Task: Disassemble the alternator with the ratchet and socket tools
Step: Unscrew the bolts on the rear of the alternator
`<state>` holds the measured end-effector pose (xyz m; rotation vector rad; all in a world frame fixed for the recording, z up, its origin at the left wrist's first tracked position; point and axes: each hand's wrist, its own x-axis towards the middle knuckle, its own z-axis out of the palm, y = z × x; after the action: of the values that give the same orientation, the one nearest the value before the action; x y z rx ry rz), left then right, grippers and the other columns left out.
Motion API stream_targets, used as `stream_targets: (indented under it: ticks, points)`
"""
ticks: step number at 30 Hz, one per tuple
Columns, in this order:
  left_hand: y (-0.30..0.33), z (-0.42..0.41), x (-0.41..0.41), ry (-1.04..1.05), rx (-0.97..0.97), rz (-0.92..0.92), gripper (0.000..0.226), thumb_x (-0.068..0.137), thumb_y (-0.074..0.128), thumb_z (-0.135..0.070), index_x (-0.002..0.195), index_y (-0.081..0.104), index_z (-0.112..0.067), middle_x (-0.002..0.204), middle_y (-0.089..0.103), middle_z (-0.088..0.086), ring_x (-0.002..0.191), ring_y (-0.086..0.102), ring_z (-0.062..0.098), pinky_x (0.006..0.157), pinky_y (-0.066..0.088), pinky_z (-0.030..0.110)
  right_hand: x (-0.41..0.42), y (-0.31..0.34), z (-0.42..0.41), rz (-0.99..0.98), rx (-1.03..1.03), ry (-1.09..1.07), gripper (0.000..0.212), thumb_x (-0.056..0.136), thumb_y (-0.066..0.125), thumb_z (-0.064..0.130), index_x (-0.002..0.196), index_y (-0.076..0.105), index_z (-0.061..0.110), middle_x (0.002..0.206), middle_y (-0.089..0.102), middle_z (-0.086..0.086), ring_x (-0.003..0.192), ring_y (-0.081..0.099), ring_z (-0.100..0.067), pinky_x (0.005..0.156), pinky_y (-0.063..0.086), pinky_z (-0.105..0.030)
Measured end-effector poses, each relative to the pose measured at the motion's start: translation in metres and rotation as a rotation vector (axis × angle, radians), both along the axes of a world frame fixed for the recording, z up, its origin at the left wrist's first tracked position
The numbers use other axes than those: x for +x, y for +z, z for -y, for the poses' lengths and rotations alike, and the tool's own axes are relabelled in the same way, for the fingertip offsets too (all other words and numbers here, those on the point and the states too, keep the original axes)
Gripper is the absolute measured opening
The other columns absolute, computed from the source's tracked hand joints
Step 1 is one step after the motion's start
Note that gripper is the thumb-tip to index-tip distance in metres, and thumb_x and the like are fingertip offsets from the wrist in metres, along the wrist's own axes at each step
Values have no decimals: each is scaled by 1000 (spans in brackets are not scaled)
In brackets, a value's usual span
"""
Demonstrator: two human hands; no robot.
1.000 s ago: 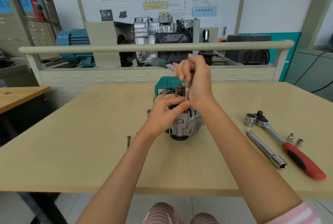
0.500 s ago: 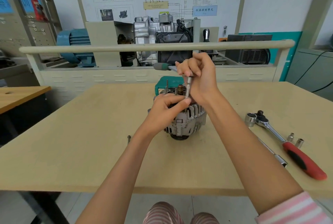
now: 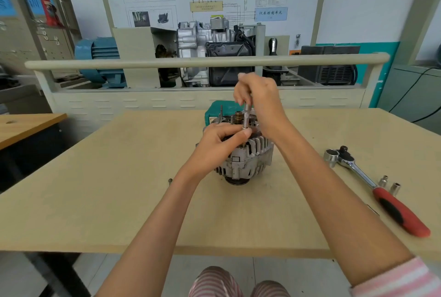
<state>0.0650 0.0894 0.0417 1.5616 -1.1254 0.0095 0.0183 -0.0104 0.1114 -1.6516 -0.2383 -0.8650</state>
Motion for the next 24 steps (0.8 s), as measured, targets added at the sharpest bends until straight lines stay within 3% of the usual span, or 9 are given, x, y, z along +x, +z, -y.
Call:
stream_targets:
  ticks: [2, 4, 6, 8, 9, 11, 16, 20, 24]
  points:
    - [0, -2, 1, -6, -22, -16, 16, 91, 59, -23, 95, 74, -19, 84, 65, 24, 81, 57, 35, 77, 44, 37, 2, 1, 5, -4, 184, 183, 61, 95, 35, 11, 35, 34, 18, 40, 38, 1, 50, 38, -14, 69, 40, -25]
    - [-1, -2, 3, 2, -43, -22, 16, 89, 61, -18, 89, 76, -22, 71, 61, 16, 69, 52, 22, 70, 40, 27, -1, -3, -1, 43, 163, 120, 57, 95, 36, 14, 38, 37, 17, 42, 37, 2, 50, 38, -13, 67, 40, -25]
    - [-2, 0, 3, 21, -54, -6, 17, 88, 62, -10, 78, 75, -5, 67, 57, 28, 65, 45, 22, 64, 37, 30, -3, -14, -7, 119, -224, -280, 42, 93, 41, 19, 51, 40, 14, 51, 37, 3, 55, 37, -14, 64, 36, -29]
    - [-4, 4, 2, 50, -89, -15, 18, 87, 62, -3, 72, 71, 3, 68, 57, 35, 65, 46, 27, 65, 37, 36, -6, -20, -9, 87, -751, -782, 23, 93, 45, 20, 71, 47, 14, 68, 46, 2, 68, 42, -17, 74, 33, -33]
    - [-4, 5, 1, 63, -109, -12, 16, 86, 62, 0, 73, 72, 0, 69, 58, 35, 64, 47, 29, 66, 39, 37, -10, -20, -9, 36, -928, -899, 11, 91, 46, 19, 85, 52, 13, 81, 52, -1, 77, 46, -20, 79, 31, -34]
    - [-5, 6, -1, 72, -127, 13, 15, 86, 62, -1, 81, 73, -11, 72, 63, 31, 65, 52, 35, 67, 43, 38, -14, -17, -3, -63, -1086, -883, 24, 88, 47, 13, 112, 50, 13, 102, 53, -4, 92, 49, -24, 82, 29, -33]
    - [-3, -2, 0, 74, -5, 105, 16, 88, 63, -11, 100, 73, -14, 81, 68, 4, 77, 55, 2, 77, 41, 19, -15, -7, 12, -35, -1013, -614, 42, 86, 47, -1, 126, 47, 9, 107, 50, -10, 95, 49, -25, 78, 34, -31]
    - [-1, -9, 1, 63, 56, 124, 25, 87, 65, -16, 105, 68, -33, 92, 69, -12, 91, 57, 0, 94, 40, 31, -9, -8, 18, 69, -884, -598, 33, 86, 48, -3, 117, 52, 4, 103, 51, -13, 93, 50, -24, 76, 36, -28]
    - [1, -10, 5, 69, 58, 134, 19, 83, 69, -18, 98, 71, -30, 97, 65, -26, 101, 55, -11, 98, 39, 24, 0, -4, 33, 81, -690, -558, 29, 88, 47, 0, 115, 52, 6, 95, 45, -1, 88, 43, -9, 74, 33, -18]
